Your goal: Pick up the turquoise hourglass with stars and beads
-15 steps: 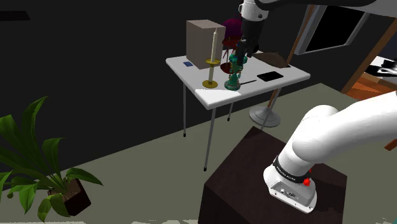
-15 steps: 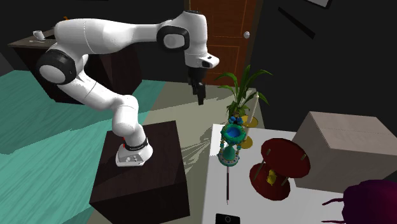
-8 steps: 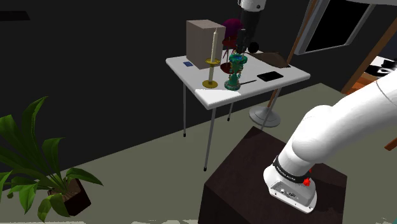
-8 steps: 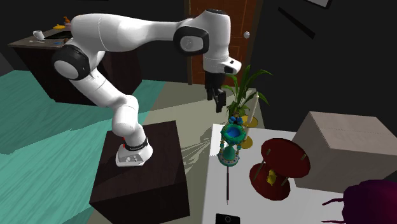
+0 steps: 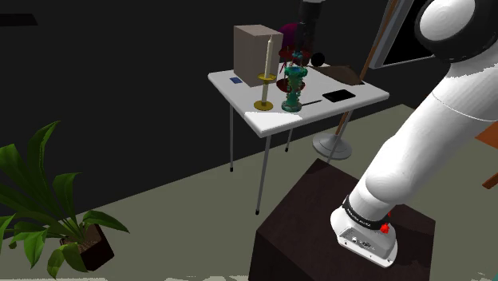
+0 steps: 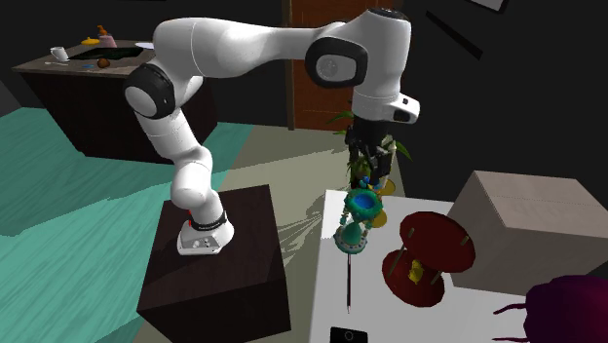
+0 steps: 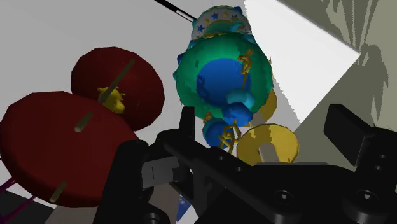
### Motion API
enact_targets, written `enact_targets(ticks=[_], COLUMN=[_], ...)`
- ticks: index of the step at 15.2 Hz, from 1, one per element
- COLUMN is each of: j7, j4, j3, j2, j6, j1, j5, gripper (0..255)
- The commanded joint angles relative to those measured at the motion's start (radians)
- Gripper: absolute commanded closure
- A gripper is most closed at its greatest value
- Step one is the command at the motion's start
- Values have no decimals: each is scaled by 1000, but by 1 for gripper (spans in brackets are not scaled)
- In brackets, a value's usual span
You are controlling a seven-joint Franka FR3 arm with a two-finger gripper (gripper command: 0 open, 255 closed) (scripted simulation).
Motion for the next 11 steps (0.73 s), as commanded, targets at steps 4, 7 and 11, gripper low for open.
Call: enact_targets(ticks=[4, 7, 11], j7=[-56, -53, -50], j4=[39, -12, -40], j3=[-25, -24, -23], j2=[65, 55, 50], j6=[19, 61, 84], j1=[-14, -13, -13], j5=[34, 30, 28], gripper=[0, 0, 255])
